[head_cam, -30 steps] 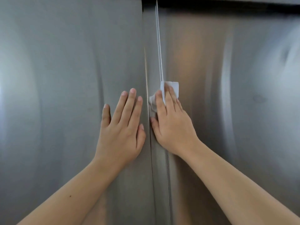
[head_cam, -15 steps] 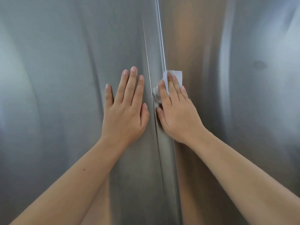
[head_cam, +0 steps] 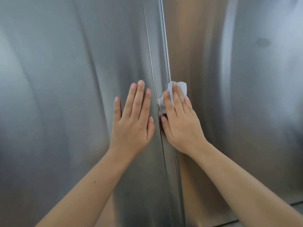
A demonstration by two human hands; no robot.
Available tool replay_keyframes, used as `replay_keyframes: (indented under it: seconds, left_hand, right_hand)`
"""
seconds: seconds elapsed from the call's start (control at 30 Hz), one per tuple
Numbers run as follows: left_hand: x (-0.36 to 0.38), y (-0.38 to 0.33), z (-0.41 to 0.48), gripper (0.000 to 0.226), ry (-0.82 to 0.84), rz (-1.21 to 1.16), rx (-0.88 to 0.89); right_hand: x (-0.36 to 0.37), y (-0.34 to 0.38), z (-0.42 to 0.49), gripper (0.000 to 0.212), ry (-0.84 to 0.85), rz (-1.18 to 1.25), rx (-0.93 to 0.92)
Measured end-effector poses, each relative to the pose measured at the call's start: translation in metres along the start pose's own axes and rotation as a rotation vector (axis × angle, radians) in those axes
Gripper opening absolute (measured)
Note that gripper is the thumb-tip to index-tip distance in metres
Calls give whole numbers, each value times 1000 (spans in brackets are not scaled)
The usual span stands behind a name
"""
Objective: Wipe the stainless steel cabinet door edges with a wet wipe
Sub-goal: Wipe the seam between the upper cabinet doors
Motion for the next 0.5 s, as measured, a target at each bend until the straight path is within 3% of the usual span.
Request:
replay_keyframes:
  seconds: [0.17, 0.5]
  left_hand:
    - [6, -5, -11, 58, -18, 7, -30]
    - [21, -29, -61, 58, 38, -52, -74]
  right_hand:
    - [3, -4, 17, 60, 30, 31, -26]
    - [25, 13, -96, 54, 59, 15, -12]
Point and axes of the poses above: each hand's wrist, its own z-axis towards the middle knuckle, its own x-axis out of the palm, y = z × x, the point moved 8 cm from there along z, towards the middle knuckle, and after that the axes turned 11 degrees about -z, right-handed, at the moved point
